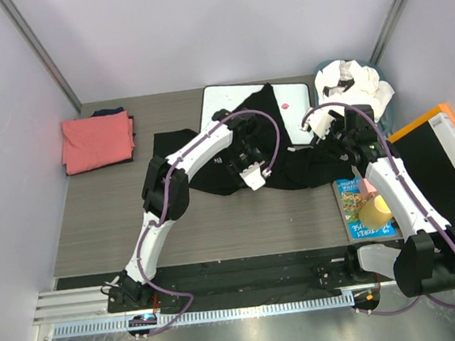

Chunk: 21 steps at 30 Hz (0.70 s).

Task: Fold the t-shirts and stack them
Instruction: Flatten out the tshirt

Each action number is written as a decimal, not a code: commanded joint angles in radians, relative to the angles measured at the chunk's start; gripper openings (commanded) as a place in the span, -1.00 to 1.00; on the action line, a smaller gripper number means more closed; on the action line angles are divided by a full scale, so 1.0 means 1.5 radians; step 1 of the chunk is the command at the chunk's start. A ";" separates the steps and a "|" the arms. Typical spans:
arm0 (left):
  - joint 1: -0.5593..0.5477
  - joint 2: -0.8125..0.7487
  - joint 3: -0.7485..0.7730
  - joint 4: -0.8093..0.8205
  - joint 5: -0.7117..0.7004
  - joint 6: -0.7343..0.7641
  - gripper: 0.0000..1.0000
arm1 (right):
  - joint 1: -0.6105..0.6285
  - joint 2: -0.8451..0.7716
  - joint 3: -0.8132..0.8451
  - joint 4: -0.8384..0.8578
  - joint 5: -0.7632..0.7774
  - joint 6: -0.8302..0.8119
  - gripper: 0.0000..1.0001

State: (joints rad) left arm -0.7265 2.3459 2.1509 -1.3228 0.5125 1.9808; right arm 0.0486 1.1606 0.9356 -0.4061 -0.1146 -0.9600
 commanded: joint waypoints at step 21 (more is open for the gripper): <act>-0.003 0.006 -0.029 -0.141 -0.047 0.207 -0.38 | 0.003 -0.014 0.022 0.003 -0.024 0.045 0.22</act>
State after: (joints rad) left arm -0.7265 2.3512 2.1048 -1.3224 0.4404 1.9926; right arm 0.0486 1.1606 0.9356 -0.4065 -0.1341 -0.9134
